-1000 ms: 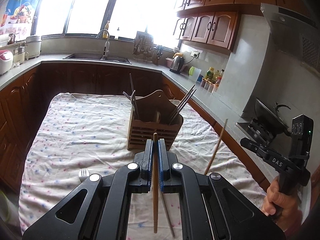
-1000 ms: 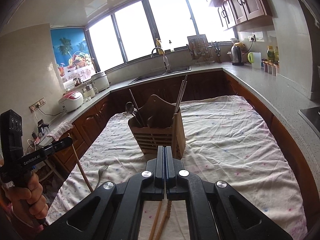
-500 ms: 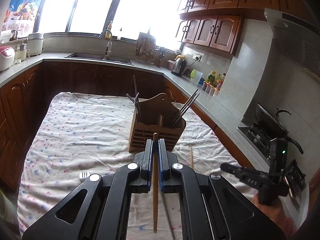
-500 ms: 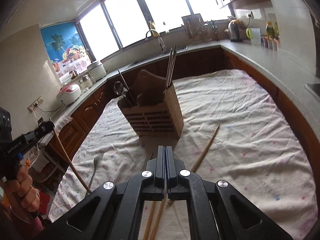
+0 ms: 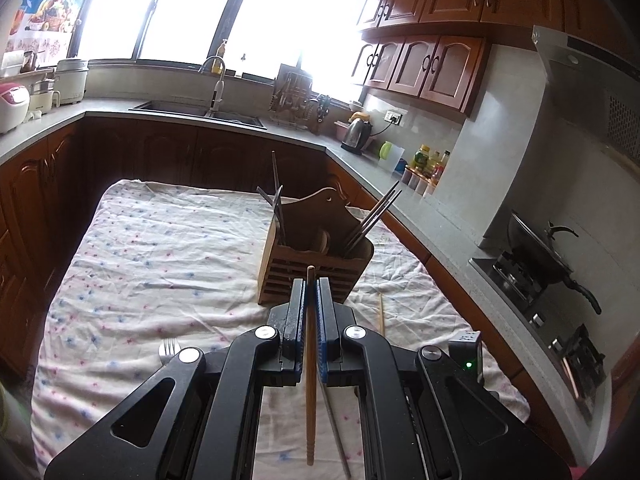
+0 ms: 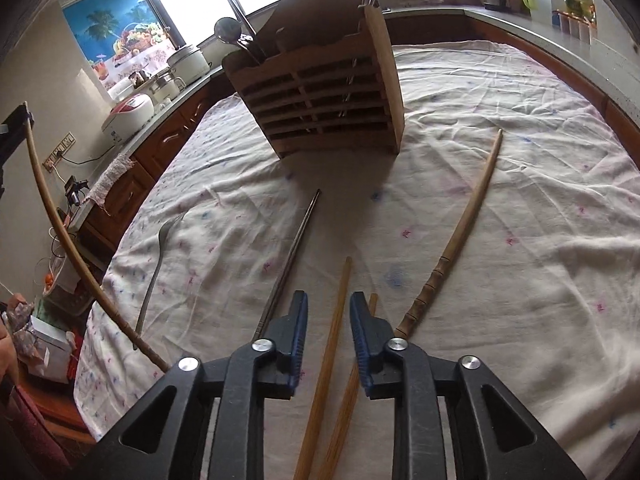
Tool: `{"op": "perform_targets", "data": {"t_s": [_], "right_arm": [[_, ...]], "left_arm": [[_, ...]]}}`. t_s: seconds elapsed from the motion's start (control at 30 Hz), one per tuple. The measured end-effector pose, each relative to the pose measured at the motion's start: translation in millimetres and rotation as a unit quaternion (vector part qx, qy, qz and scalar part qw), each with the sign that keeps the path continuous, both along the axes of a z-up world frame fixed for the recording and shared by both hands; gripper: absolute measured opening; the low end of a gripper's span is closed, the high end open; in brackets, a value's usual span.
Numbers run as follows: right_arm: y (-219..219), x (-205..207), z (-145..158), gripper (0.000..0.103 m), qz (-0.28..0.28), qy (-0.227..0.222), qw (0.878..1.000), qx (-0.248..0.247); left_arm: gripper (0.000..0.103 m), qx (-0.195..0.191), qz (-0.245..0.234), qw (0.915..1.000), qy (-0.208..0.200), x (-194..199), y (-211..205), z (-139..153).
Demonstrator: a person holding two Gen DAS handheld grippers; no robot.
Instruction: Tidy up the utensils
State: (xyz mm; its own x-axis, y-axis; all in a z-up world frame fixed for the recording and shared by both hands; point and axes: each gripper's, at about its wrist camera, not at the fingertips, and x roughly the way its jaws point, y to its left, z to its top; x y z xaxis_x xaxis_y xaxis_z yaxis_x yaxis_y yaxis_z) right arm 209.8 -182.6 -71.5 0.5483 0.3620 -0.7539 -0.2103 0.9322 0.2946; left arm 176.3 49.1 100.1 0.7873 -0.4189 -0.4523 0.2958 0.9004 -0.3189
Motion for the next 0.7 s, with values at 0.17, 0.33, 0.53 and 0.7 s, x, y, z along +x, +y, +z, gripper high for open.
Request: {"op": "perform_targets", "data": {"t_s": [0.17, 0.33, 0.53, 0.7], "right_arm": [[12.5, 14.1, -14.0, 0.029, 0.009, 0.013, 1.000, -0.022], [24.9, 14.7, -13.5, 0.007, 0.007, -0.011, 0.996, -0.092], [10.4, 2.8, 3.6, 0.006, 0.005, -0.019, 0.999, -0.041], [-5.1, -11.9, 45.9, 0.005, -0.002, -0.063, 0.998, 0.008]], "left_arm": [[0.004, -0.002, 0.001, 1.0000, 0.001, -0.1, 1.9, -1.0], [0.004, -0.003, 0.003, 1.0000, 0.002, -0.2, 3.4, -1.5], [0.004, -0.003, 0.004, 1.0000, -0.003, -2.3, 4.4, 1.0], [0.004, -0.001, 0.005, 0.9999, -0.013, -9.0, 2.5, 8.2]]}}
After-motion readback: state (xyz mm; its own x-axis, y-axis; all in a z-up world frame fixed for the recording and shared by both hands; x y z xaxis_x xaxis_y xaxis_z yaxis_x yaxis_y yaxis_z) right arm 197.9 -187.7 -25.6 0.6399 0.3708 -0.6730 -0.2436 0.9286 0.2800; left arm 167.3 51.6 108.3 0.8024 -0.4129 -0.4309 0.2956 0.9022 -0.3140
